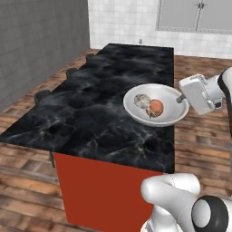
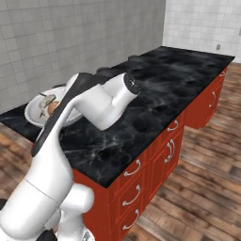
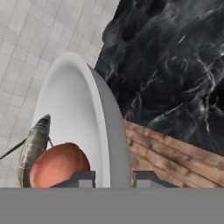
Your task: The microwave is finished heating the fish and onion. Take the bowl containing the food and place it on the dining counter.
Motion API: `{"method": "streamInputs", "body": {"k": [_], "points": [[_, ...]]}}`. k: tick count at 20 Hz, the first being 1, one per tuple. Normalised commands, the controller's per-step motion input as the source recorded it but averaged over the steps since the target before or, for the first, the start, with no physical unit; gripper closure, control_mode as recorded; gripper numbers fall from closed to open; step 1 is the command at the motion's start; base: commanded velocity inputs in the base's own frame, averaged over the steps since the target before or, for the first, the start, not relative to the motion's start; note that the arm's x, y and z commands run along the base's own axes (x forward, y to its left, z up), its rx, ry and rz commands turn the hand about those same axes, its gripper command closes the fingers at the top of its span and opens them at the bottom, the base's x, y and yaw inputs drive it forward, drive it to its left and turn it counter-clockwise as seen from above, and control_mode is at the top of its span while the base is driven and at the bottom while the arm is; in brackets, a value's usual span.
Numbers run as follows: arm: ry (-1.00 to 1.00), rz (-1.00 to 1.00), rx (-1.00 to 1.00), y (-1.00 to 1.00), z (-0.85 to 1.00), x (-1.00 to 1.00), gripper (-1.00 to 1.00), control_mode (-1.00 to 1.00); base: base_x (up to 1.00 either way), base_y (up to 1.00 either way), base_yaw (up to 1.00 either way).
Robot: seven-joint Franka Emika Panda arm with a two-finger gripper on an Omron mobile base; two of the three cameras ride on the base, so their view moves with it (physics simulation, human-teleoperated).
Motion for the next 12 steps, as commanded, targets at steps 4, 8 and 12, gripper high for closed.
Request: {"method": "streamInputs", "body": {"k": [4,8,12], "points": [[0.33,-0.23,-0.12,0.68,-0.81,1.0,1.0,-1.0,0.0,0.0,0.0],[0.26,-0.25,-0.07,0.53,-0.64,1.0,1.0,-1.0,0.0,0.0,0.0],[0.13,-0.28,-0.06,0.42,-0.27,1.0,1.0,-1.0,0.0,0.0,0.0]]}}
